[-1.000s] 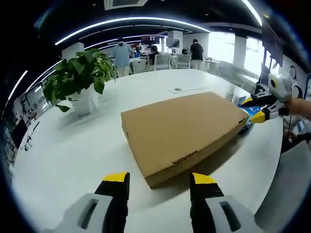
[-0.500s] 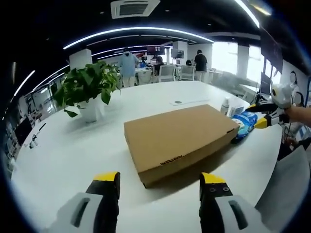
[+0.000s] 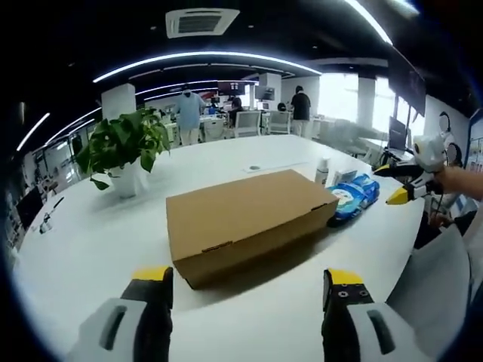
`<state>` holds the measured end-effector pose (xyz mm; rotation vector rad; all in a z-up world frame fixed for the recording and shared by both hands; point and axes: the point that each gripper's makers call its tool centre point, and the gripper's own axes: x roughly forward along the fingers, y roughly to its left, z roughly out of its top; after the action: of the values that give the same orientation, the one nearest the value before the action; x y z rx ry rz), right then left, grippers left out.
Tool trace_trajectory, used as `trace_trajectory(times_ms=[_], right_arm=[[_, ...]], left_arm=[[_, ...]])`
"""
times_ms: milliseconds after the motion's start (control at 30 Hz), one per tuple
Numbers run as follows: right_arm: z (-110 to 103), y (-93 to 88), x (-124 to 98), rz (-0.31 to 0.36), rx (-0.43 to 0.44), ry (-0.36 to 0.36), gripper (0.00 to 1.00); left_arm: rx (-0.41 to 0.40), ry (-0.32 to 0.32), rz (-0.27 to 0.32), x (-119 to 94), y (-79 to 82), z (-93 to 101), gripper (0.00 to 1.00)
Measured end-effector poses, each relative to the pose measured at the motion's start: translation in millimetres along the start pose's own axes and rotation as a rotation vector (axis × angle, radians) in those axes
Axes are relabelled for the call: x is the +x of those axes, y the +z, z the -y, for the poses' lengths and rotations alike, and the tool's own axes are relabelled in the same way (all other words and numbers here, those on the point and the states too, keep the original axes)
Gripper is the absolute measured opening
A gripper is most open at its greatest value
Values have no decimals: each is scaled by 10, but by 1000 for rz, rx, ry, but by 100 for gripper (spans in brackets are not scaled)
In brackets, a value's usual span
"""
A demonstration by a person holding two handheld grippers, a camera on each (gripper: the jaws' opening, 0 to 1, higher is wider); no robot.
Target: Operate the shoe box by opening the lid, removing the specified soft item, and placing it in the target area until the item is outside and the box remains undamaged.
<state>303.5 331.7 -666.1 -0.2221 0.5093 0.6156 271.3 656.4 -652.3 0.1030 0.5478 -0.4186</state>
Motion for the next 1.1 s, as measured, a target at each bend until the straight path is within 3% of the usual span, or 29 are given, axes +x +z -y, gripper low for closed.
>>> trace_trajectory(times_ms=[400,733,1100], right_arm=[[18,-98,-334,13,55,-52,85],[35,-199,-537,15,93,-68,96],[7,-256,-621,5,83,-76,96]], left_arm=[[-6,-21,41,-194,-26,283,100],[-11,-20,55,-298,-71,375,100],[-6,-7,77,-367,-53,370,100]])
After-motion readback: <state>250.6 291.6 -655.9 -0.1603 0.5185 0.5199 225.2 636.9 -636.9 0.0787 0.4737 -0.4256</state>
